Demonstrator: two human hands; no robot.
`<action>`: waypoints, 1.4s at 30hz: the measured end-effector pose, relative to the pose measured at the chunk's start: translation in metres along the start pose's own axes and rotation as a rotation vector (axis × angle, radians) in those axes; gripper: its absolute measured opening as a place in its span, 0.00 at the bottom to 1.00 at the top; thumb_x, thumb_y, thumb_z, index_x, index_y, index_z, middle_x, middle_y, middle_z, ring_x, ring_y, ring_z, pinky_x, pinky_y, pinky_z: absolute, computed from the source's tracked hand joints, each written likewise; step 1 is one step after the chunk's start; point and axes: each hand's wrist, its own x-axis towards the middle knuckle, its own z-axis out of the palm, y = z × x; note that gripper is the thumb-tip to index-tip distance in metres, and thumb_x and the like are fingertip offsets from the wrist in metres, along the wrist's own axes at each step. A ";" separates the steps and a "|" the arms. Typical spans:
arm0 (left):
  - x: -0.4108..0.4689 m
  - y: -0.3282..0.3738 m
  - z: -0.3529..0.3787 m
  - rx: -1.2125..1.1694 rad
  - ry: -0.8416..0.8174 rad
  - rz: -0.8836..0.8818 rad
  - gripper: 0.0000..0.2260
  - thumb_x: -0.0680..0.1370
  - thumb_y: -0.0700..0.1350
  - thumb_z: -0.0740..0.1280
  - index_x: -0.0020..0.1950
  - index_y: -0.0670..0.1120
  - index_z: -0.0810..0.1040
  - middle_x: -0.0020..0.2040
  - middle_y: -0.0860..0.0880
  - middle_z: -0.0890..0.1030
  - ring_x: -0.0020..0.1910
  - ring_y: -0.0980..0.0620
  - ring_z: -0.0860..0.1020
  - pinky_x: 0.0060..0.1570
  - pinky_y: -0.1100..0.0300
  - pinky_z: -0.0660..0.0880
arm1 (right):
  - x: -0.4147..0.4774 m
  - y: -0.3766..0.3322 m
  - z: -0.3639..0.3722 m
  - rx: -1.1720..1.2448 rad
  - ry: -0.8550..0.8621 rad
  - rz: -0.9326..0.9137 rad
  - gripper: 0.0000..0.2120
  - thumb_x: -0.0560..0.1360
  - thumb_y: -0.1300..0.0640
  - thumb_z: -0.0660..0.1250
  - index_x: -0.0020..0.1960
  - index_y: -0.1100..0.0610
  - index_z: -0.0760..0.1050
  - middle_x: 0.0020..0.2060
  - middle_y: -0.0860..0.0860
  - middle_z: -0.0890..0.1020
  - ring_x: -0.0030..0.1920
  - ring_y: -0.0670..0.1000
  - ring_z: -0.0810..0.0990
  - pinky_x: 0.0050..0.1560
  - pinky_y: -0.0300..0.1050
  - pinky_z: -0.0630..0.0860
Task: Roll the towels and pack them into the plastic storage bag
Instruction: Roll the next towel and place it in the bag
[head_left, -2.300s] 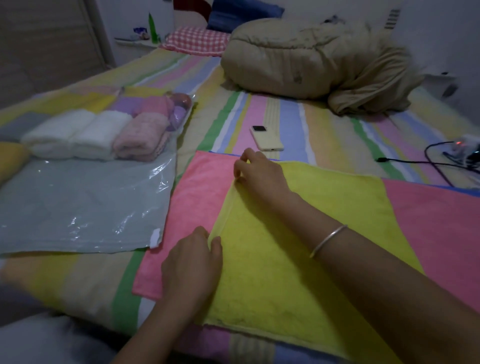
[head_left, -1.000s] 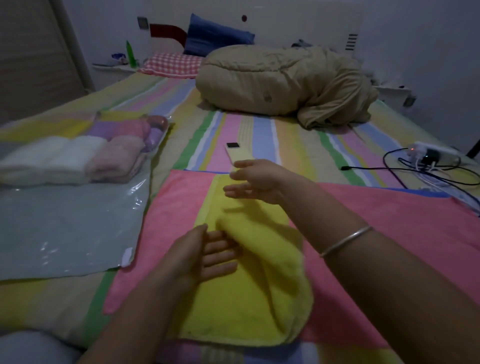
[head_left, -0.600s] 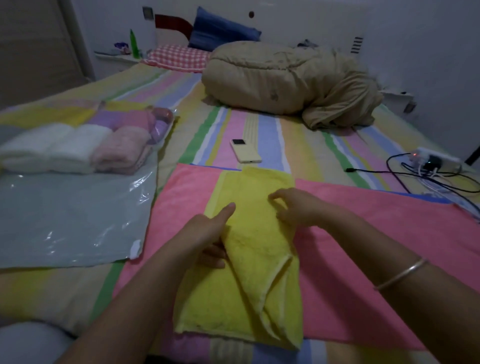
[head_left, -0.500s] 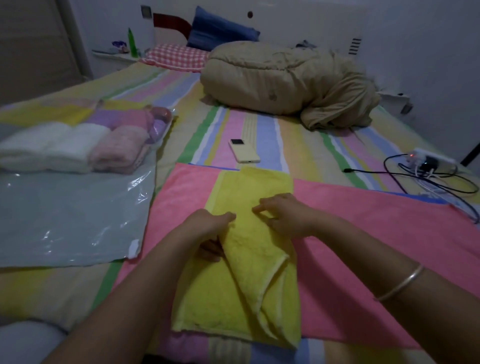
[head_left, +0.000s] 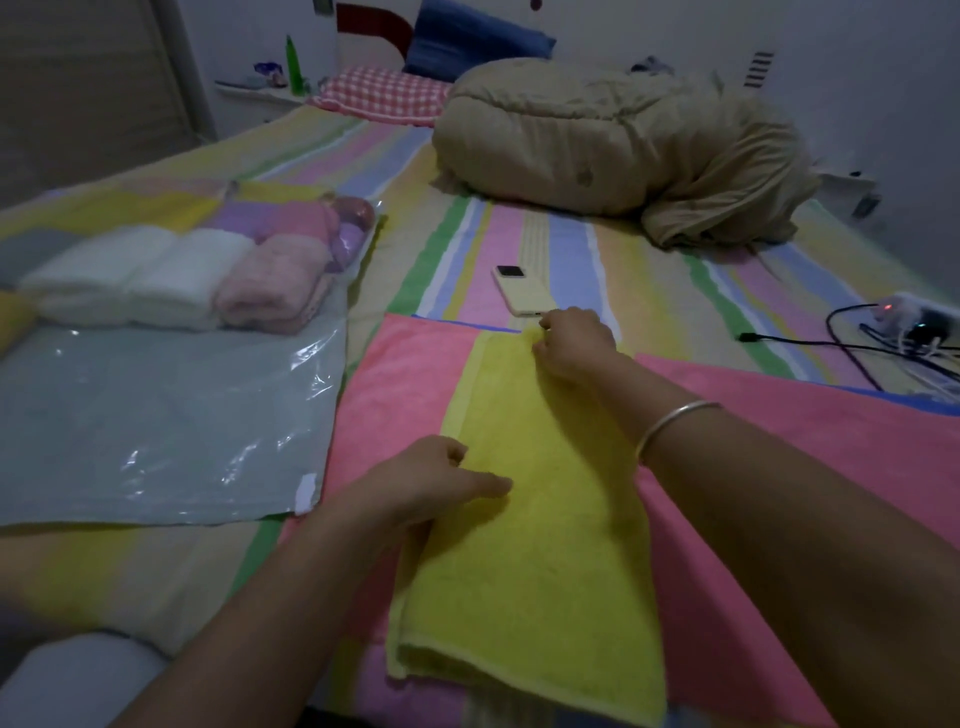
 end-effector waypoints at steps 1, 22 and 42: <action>0.001 -0.003 0.002 -0.008 0.013 0.022 0.28 0.71 0.52 0.75 0.67 0.45 0.71 0.64 0.45 0.75 0.55 0.50 0.75 0.54 0.60 0.72 | 0.002 -0.001 0.002 -0.007 0.050 0.016 0.17 0.78 0.56 0.60 0.66 0.57 0.72 0.62 0.58 0.74 0.64 0.60 0.69 0.59 0.50 0.69; -0.007 -0.044 0.016 0.087 0.358 0.419 0.16 0.77 0.39 0.65 0.60 0.56 0.78 0.63 0.56 0.76 0.64 0.56 0.72 0.58 0.71 0.61 | -0.011 -0.017 0.009 0.247 0.224 0.017 0.23 0.80 0.47 0.58 0.73 0.48 0.62 0.75 0.53 0.61 0.74 0.55 0.58 0.72 0.54 0.54; -0.044 -0.074 0.048 0.577 0.276 0.964 0.22 0.81 0.59 0.53 0.68 0.51 0.74 0.71 0.53 0.72 0.72 0.55 0.66 0.70 0.50 0.60 | -0.267 0.061 0.015 0.111 0.139 -0.800 0.28 0.71 0.54 0.66 0.71 0.50 0.69 0.73 0.49 0.67 0.75 0.52 0.61 0.73 0.50 0.58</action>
